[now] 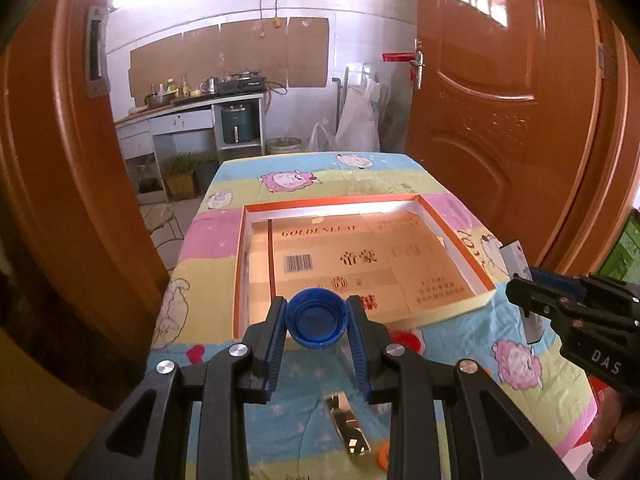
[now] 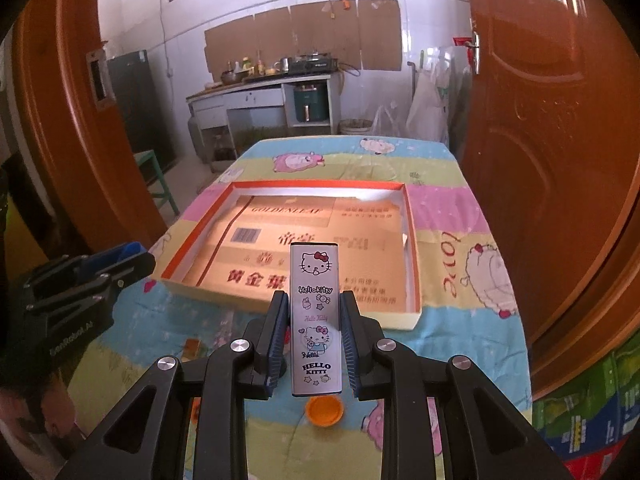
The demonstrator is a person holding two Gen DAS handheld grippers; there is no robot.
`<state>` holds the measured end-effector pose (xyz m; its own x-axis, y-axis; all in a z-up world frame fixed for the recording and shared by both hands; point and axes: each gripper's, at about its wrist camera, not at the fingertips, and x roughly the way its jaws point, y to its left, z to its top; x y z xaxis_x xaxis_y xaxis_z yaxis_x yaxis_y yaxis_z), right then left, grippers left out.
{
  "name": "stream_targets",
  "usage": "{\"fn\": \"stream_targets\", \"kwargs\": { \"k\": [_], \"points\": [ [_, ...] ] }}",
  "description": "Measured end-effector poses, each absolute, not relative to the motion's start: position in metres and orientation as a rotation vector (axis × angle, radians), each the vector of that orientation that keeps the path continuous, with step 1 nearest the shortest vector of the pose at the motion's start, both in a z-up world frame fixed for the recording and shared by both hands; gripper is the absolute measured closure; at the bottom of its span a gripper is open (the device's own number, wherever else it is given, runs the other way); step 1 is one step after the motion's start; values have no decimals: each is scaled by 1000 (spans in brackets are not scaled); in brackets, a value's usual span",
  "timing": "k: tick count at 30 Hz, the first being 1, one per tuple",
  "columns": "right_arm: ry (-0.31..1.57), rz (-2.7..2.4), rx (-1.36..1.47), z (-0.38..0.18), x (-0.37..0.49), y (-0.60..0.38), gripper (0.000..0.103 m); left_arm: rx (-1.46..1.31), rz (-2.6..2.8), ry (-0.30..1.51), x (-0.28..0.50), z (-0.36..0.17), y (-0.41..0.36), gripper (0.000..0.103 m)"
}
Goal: Organize rigid objects
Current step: 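Carry the blue cap over the tray with the left tool while the right carries the box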
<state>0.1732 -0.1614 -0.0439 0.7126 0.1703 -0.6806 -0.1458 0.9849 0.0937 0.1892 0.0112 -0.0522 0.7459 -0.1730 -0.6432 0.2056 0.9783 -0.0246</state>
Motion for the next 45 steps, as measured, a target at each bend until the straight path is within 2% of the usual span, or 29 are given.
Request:
{"fn": "stream_targets", "kwargs": {
  "k": [23, 45],
  "points": [
    [812, 208, 12, -55, 280, -184, 76, 107, -176, 781, 307, -68, -11, 73],
    [989, 257, 3, -112, 393, -181, 76, 123, -193, 944, 411, -119, -31, 73]
  ]
}}
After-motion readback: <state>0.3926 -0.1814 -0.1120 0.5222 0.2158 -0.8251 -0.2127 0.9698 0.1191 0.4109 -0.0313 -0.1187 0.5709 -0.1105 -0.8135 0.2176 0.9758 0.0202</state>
